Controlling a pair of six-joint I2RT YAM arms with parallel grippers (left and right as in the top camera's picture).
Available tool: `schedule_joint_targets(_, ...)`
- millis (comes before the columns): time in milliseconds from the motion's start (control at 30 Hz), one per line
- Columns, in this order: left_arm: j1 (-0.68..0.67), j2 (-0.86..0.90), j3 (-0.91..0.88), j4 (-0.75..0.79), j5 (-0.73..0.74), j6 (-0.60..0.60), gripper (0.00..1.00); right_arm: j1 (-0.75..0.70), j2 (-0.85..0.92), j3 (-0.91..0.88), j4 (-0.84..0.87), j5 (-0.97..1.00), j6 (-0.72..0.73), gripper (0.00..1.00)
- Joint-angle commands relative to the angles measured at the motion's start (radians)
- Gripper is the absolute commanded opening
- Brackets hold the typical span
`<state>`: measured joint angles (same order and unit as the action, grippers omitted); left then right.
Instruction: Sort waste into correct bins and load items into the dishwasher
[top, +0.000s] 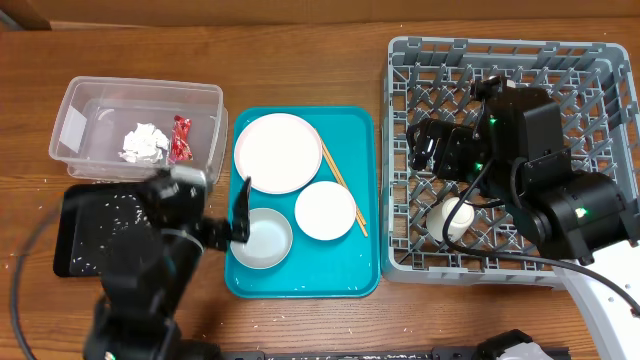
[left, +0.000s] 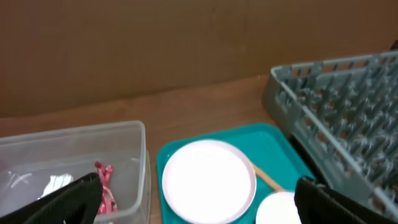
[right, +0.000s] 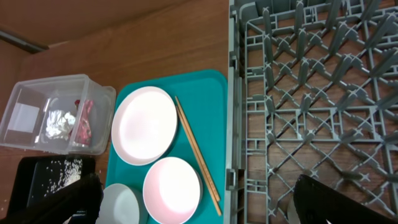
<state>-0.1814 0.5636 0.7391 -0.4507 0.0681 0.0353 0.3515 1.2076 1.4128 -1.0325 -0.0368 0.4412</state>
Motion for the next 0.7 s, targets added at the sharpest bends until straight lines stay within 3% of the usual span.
schedule_joint_targets(0, 0.006, -0.135, -0.152, 0.073, 0.033, 0.081, 1.0, 0.001, 0.001, 0.014, 0.006, 0.01, 0.005, 1.0)
schedule_joint_targets(333, 0.045, -0.554, -0.576, 0.263, 0.007, 0.08, 1.0, 0.0, 0.001, 0.014, 0.006, 0.01, 0.005, 1.0)
schedule_joint_targets(533, 0.085, -0.561, -0.706, 0.391, 0.014, 0.062, 1.0, 0.001, 0.001, 0.014, 0.006, 0.01, 0.005, 1.0)
schedule_joint_targets(667, 0.091, -0.561, -0.735, 0.39, 0.0, 0.063, 1.0, 0.001, 0.001, 0.014, 0.006, 0.01, 0.005, 1.0)
